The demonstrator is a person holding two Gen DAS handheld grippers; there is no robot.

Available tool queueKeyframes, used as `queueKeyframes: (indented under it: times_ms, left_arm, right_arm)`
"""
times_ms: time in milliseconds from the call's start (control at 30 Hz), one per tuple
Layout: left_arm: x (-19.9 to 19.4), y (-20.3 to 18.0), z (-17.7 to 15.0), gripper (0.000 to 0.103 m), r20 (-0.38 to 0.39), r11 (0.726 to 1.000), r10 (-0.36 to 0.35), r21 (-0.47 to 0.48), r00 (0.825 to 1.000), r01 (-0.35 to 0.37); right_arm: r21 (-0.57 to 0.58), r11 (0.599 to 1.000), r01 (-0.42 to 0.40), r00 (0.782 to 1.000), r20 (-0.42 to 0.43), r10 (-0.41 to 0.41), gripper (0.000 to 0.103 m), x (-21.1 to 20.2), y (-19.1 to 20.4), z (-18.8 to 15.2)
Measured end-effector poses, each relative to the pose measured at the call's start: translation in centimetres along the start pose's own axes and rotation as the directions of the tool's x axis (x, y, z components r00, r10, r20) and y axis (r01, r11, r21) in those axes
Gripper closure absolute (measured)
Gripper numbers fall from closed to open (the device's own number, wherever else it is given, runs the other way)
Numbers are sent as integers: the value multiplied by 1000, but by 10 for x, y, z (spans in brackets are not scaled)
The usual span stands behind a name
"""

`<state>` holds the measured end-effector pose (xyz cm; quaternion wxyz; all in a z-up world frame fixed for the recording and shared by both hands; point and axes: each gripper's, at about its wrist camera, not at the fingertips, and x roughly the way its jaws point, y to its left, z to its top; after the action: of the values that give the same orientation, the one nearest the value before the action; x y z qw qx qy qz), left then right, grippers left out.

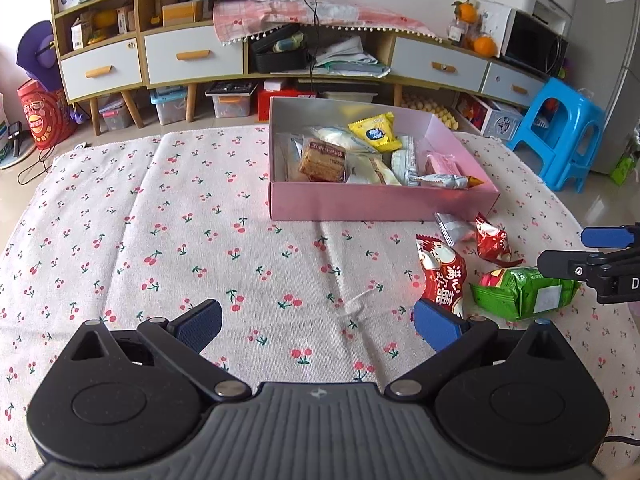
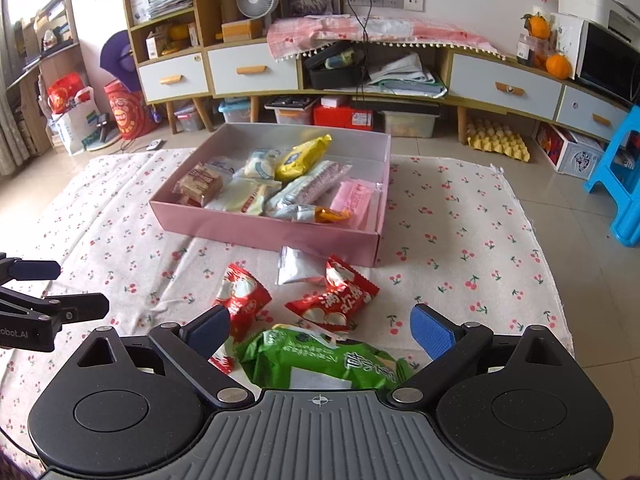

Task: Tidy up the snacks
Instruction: 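Reach the left tool to the red candy packet while the right tool reaches the green packet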

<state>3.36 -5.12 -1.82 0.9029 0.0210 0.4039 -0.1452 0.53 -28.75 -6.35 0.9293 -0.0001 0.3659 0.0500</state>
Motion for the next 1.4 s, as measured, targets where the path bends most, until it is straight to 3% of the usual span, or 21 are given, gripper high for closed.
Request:
queueKeyframes:
  times_ms: [133, 333, 467, 767, 1000, 1233, 1300, 1400]
  left_arm:
    - [10, -8, -4, 1, -27, 1000, -9, -16, 1000, 9]
    - [24, -28, -7, 3, -45, 999, -34, -32, 998, 33]
    - [32, -36, -5, 14, -54, 997, -55, -63, 997, 51]
    - [45, -55, 2, 30, -51, 988, -142, -76, 989, 138]
    - [55, -66, 1, 42, -67, 990, -141, -11, 988, 140]
    - [59, -61, 4, 57, -76, 990, -139, -16, 987, 138]
    - [59, -60, 5, 71, -79, 989, -145, -17, 986, 145]
    - [57, -60, 5, 77, -76, 991, -133, -8, 988, 133]
  right_arm:
    - [-25, 1000, -12, 1000, -14, 12, 5, -1, -7, -7]
    - [-192, 976, -101, 995, -34, 96, 5, 0, -6, -20]
    - [-302, 945, -130, 991, -71, 114, 5, 6, 0, -30]
    - [-444, 895, -47, 998, -67, 19, 5, 26, -1, -43]
    - [-465, 885, -11, 999, -49, -14, 5, 39, -2, -43]
    - [-507, 862, 7, 1000, -14, -17, 7, 43, 10, -42]
    - [-513, 858, 11, 1000, -8, -18, 8, 44, 12, -41]
    - [-526, 850, 14, 1000, -2, -18, 10, 44, 16, -42]
